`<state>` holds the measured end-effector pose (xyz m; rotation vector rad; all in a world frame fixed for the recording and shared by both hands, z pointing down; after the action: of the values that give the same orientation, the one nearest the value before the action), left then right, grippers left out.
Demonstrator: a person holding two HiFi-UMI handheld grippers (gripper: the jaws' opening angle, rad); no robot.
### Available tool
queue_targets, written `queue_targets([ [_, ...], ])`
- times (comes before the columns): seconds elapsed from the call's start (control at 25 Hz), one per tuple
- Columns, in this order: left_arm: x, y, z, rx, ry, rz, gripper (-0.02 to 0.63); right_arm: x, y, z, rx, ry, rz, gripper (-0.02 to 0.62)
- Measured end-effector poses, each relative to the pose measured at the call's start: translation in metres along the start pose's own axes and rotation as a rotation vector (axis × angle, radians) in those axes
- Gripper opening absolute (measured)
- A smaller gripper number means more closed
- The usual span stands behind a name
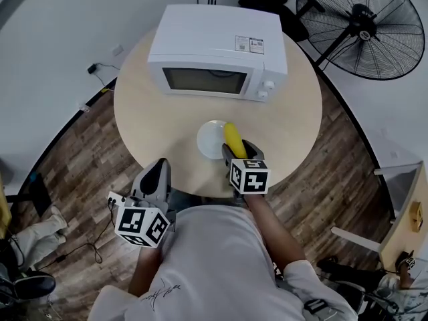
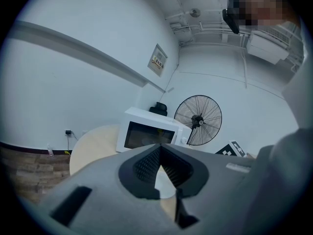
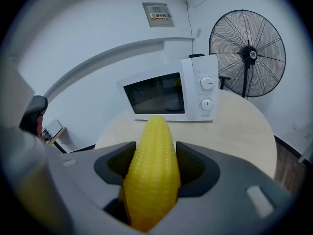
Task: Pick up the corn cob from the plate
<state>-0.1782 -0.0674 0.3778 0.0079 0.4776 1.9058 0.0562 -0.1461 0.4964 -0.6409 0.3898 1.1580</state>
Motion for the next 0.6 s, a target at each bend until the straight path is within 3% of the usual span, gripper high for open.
queue_targets([
  [0.6, 0.003, 0.014, 0.000, -0.007, 0.000, -0.034, -0.002, 0.029, 0.009, -0.022, 0.037, -0.071, -0.045, 0.270],
])
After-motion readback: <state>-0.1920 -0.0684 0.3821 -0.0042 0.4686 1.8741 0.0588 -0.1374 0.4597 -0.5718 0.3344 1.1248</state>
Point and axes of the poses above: the fingertips, and each gripper's own axes: x backward along the fingers, y to its left, z out of its underside, the point moved 7 cm from there along x, backward along the fingers, and after that the axes turned 4 degrees about -y, right-handed, at the moved point
